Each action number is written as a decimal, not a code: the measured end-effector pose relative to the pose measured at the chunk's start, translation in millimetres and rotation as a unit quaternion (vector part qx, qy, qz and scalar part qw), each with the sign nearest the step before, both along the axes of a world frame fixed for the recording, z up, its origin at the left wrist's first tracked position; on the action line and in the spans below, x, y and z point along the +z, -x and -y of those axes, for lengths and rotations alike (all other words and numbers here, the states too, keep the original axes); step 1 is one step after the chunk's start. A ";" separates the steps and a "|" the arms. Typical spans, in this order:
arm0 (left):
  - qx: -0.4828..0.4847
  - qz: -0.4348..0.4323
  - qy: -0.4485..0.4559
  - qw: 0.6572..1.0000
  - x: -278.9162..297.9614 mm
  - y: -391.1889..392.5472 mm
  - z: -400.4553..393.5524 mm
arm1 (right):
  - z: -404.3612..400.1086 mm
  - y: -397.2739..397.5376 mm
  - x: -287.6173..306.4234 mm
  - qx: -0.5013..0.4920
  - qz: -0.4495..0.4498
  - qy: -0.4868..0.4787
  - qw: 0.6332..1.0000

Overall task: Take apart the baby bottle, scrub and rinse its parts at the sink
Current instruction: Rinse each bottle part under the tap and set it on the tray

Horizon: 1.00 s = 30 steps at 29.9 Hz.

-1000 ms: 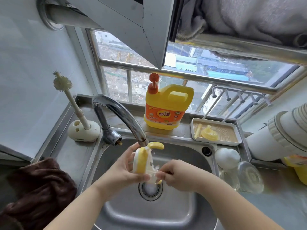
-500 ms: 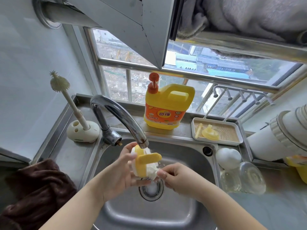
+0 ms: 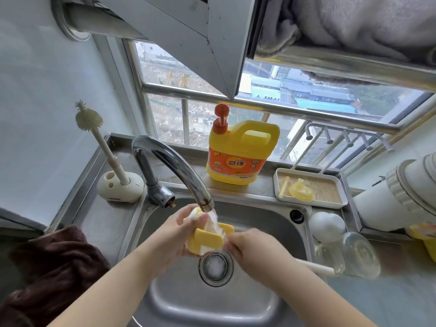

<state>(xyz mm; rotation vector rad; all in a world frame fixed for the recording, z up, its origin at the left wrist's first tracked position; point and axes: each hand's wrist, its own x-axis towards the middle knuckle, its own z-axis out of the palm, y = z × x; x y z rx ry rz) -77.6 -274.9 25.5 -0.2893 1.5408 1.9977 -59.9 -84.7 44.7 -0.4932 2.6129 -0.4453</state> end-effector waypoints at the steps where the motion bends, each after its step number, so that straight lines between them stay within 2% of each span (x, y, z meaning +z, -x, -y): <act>1: 0.014 -0.009 -0.007 1.000 0.4 0.3 -0.3 | 2.5 -1.3 -0.8 -0.030 0.063 0.061 0.996; 3: 0.030 -0.023 -0.020 0.999 0.1 1.8 -0.6 | 6.3 -3.9 1.0 -0.078 0.126 0.141 0.979; 5: 0.027 -0.027 -0.035 0.999 -0.5 0.7 -2.3 | 5.0 -1.1 4.5 -0.067 0.113 0.130 0.983; 7: 0.023 -0.016 -0.046 0.999 -1.6 -2.6 -5.3 | 2.1 5.2 7.7 -0.022 0.003 0.029 0.999; 9: 0.009 0.000 -0.043 0.999 -0.4 -5.6 -9.6 | -1.8 12.8 8.1 0.025 -0.176 -0.091 0.980; 10: 0.000 0.004 -0.037 0.999 0.6 -6.0 -11.0 | -3.2 13.8 6.5 0.031 -0.224 -0.119 0.967; 12: -0.018 0.003 -0.006 1.000 2.1 -3.7 -11.2 | -0.8 11.2 7.5 0.033 -0.246 -0.121 0.961; 14: -0.022 -0.007 0.029 0.999 2.6 -2.0 -9.7 | 2.0 7.4 6.6 0.013 -0.217 -0.089 0.972; 17: 0.001 -0.040 0.028 0.999 -2.4 -3.9 -7.6 | 1.8 2.4 2.5 -0.029 -0.004 0.014 0.999; 18: 0.007 -0.048 0.011 0.999 -4.2 -5.7 -6.2 | 2.2 2.4 2.9 -0.039 0.058 0.051 0.996; 20: -0.014 -0.067 -0.005 0.998 -7.0 -8.0 -2.8 | 1.4 3.2 6.4 -0.060 0.128 0.107 0.984; 24: -0.115 -0.070 0.015 0.991 -10.9 -11.9 4.5 | -4.2 5.8 7.2 -0.139 0.154 0.169 0.964; 27: -0.188 -0.061 0.106 0.975 -13.3 -12.4 11.1 | -7.0 -2.6 1.5 -0.154 0.150 0.170 0.962; 29: -0.193 -0.063 0.135 0.970 -11.7 -11.2 14.0 | -7.0 -10.1 -4.2 -0.155 0.151 0.172 0.961; 30: -0.179 -0.056 0.113 0.976 -10.6 -10.2 14.1 | -6.2 -12.5 -5.1 -0.154 0.151 0.175 0.961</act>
